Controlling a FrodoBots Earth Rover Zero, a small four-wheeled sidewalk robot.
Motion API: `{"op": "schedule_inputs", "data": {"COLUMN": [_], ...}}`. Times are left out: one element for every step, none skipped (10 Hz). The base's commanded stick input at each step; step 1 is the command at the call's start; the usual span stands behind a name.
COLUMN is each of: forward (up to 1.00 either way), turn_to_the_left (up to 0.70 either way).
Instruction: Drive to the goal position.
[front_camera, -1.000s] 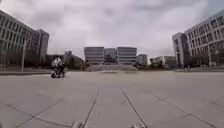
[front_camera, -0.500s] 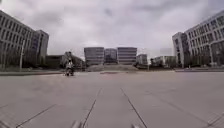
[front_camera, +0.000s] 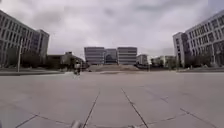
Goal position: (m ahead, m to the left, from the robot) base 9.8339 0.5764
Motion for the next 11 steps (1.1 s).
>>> {"op": "schedule_inputs", "data": {"forward": [0.7,0.7,0.7,0.7,0.7,0.7,0.7,0.7,0.7,0.7,0.7], "turn_to_the_left": [0.0,0.0,0.0,0.0,0.0,0.0,0.0,0.0,0.0,0.0,0.0]}}
